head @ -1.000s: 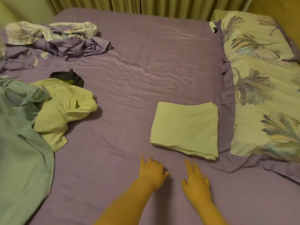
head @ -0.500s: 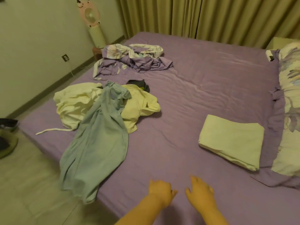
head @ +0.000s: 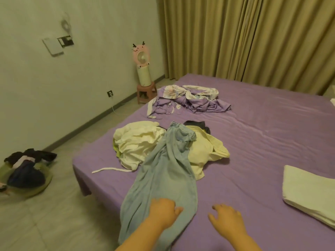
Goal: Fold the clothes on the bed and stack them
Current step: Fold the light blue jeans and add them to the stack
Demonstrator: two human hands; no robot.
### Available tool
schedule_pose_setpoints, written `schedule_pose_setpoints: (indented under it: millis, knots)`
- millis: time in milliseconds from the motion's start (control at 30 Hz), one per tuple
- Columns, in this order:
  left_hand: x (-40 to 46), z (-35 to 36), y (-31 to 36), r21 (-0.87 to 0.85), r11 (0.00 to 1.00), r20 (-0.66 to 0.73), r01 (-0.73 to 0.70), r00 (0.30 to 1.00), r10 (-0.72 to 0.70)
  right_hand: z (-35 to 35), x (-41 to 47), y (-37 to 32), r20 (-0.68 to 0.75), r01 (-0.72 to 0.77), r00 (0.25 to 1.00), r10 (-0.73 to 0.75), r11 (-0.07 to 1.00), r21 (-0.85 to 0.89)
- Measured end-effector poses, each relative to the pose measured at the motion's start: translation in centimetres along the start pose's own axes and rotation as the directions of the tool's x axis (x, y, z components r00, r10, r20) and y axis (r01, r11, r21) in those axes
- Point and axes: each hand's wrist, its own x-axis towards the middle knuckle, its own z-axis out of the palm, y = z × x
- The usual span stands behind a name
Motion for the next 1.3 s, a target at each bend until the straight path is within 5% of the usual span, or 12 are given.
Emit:
schedule_pose_setpoints:
  millis: [367,1033,1300]
  knots:
    - [5.0,-8.2,-15.3,0.061,0.998,-0.155,-0.030,0.987,0.039,-4.5,7.4,-14.0,-0.111,0.041,0.993,-0.038,0.999,0.025]
    - [27.6,-20.8,-10.7,-0.005,0.965,-0.029,-0.263,0.965,0.262,-15.2,31.3,-10.9,-0.028,0.019,1.000,-0.014,0.986,0.168]
    - [41.0,-24.1,-10.8,0.057,0.944,-0.030,-0.325,0.944,0.327,-14.2,39.4,-9.3,0.025,-0.129,0.992,0.126,0.970,0.207]
